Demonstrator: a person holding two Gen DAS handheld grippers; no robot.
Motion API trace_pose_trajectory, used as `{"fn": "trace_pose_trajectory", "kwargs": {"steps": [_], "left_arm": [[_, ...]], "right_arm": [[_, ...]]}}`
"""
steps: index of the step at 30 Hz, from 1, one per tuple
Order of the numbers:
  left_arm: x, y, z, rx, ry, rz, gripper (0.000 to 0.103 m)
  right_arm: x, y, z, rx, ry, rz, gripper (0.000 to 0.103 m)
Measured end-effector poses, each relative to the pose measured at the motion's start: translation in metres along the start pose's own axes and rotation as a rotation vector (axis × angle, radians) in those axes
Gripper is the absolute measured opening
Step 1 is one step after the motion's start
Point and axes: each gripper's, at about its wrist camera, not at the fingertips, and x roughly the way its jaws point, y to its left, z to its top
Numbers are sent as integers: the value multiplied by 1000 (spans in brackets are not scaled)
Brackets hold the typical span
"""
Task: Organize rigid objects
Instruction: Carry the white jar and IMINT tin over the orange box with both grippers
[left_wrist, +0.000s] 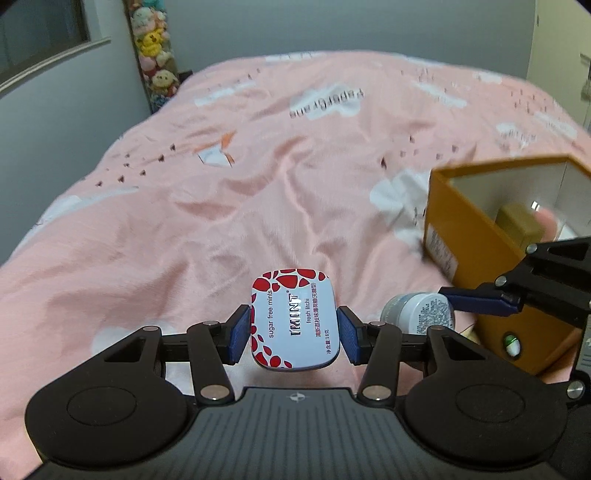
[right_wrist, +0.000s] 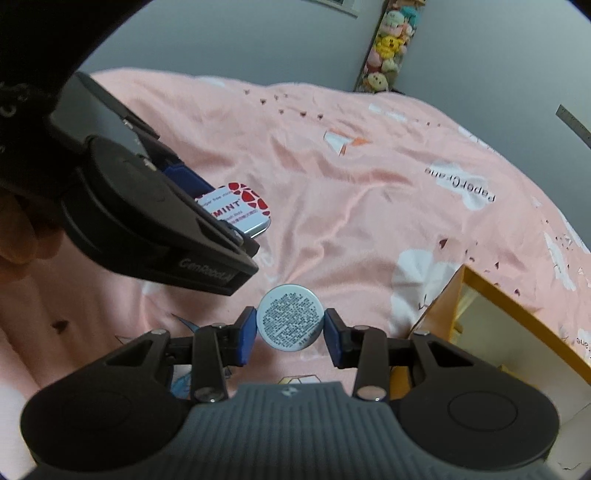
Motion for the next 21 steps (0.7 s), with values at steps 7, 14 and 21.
{"fn": "trace_pose_trajectory", "kwargs": {"steps": [7, 14, 21], "left_arm": [[-47, -5, 2, -106, -125, -8, 57], [-76, -26, 14, -130, -231, -98, 57], [-82, -72, 34, -43, -258, -272, 57]], "right_arm": [[-47, -11, 5, 31, -118, -2, 39], [-94, -36, 6, 59, -183, -55, 39], [-129, -85, -8, 114, -135, -104, 39]]}}
